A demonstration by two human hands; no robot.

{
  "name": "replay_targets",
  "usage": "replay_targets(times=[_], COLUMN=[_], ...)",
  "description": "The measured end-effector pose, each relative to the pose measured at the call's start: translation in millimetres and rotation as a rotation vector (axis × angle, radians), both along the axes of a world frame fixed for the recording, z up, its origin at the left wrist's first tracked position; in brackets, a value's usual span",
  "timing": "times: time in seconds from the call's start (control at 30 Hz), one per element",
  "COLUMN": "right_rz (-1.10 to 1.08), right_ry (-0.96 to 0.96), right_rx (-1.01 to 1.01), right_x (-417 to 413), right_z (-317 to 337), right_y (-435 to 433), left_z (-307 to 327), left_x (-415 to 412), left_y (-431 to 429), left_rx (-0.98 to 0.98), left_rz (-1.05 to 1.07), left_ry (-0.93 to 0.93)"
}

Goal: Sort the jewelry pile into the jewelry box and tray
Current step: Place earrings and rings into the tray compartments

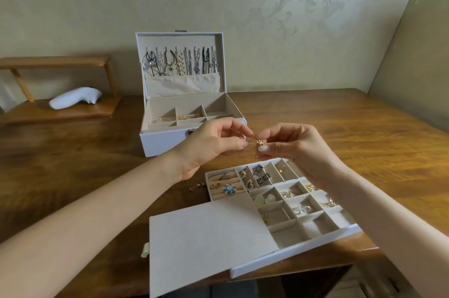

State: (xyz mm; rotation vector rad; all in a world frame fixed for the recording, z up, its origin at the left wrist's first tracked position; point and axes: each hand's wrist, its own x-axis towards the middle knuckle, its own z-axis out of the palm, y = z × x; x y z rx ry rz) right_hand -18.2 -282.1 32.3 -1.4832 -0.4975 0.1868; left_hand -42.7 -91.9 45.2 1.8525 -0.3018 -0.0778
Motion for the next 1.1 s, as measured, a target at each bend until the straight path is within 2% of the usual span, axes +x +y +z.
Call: replay_targets(times=[0.27,0.5,0.6,0.77,0.9,1.1], right_rz=[-0.111,-0.168,-0.227,-0.314,-0.336,-0.305], right_ry=[-0.199,-0.351,-0.503,-0.877,-0.965,-1.096], right_rx=[-0.069,-0.117,-0.164,-0.237,-0.279,-0.367], right_x=[-3,-1,1,3,5,6], right_z=[4,3,1,-1,3,5], right_y=[5,5,4,4,0,-3], left_z=[4,3,4,5,6,6], left_x=[-3,-2,-2,-2,1,0], left_y=[2,-5,-7,-6,-4,-8], left_rx=[0.067,0.047,0.078,0.097,0.051,0.005], left_rz=[-0.058,-0.013,-0.005,0.008,0.022,-0.077], left_ry=[0.013,-0.101,-0.127,-0.202,-0.216,-0.108])
